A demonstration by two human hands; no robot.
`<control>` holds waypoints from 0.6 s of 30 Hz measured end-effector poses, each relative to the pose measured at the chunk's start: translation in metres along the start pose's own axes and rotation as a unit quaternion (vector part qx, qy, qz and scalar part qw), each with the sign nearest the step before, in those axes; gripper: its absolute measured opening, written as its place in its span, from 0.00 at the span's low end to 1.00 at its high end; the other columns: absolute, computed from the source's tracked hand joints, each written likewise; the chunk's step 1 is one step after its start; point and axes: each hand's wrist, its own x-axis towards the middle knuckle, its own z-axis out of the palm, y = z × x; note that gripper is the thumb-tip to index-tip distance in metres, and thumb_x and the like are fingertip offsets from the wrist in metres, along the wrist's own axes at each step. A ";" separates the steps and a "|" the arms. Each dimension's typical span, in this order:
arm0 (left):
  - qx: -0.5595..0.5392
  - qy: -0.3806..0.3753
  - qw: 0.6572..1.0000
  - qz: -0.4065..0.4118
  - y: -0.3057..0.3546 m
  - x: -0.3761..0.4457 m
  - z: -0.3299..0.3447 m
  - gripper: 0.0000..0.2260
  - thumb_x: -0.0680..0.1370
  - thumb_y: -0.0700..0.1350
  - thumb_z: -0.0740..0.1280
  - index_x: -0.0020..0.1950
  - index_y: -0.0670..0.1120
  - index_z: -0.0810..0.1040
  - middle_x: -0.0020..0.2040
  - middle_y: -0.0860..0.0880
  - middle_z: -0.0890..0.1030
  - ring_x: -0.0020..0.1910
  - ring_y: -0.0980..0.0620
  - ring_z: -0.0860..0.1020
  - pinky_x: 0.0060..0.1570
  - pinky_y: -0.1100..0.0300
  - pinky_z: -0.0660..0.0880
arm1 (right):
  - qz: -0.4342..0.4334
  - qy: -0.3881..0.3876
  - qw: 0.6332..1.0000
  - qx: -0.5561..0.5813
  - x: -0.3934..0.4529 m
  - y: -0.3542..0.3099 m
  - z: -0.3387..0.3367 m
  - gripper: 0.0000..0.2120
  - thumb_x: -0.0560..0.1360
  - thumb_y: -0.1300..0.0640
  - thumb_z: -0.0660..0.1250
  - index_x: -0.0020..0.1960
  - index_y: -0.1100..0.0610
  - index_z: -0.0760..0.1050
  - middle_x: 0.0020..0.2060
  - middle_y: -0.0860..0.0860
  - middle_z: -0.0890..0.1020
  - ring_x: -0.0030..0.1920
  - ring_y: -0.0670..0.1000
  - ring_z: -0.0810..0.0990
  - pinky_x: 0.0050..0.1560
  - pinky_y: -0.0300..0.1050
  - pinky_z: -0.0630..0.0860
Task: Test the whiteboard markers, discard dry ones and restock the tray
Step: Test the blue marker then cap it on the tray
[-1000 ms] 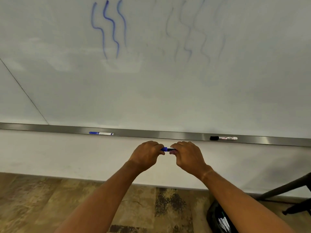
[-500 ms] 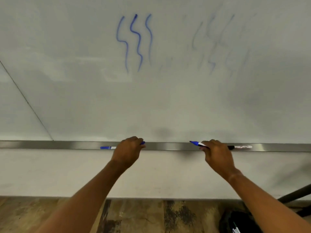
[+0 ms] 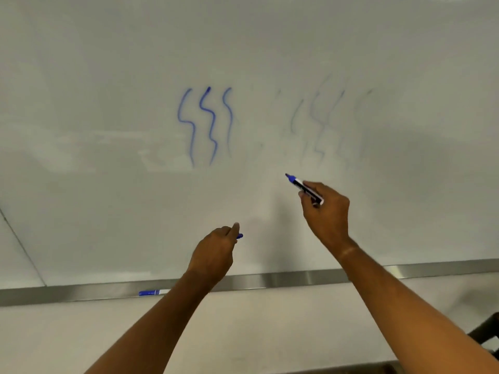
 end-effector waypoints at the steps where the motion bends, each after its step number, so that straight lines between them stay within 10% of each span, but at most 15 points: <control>1: 0.002 0.006 1.000 -0.001 0.000 0.007 -0.004 0.20 0.66 0.31 0.74 0.57 0.37 0.78 0.39 0.41 0.82 0.32 0.43 0.79 0.27 0.55 0.76 | -0.002 0.014 1.000 0.001 0.015 -0.005 0.001 0.09 0.73 0.62 0.71 0.53 0.60 0.81 0.42 0.48 0.82 0.41 0.46 0.81 0.46 0.34 0.76; 10: 0.043 0.086 0.995 -0.002 -0.005 0.062 -0.039 0.10 0.67 0.32 0.74 0.45 0.41 0.77 0.36 0.45 0.81 0.29 0.45 0.78 0.24 0.60 0.69 | -0.072 0.039 0.996 -0.019 0.099 -0.039 0.020 0.06 0.75 0.58 0.67 0.49 0.58 0.81 0.36 0.52 0.82 0.37 0.51 0.79 0.40 0.51 0.77; 18: 0.051 0.091 0.994 -0.018 -0.015 0.060 -0.035 0.11 0.66 0.32 0.76 0.44 0.41 0.78 0.34 0.46 0.81 0.27 0.46 0.77 0.24 0.63 0.67 | -0.103 0.076 0.990 -0.062 0.139 -0.057 0.035 0.08 0.77 0.57 0.66 0.46 0.60 0.81 0.32 0.53 0.79 0.31 0.50 0.74 0.32 0.39 0.69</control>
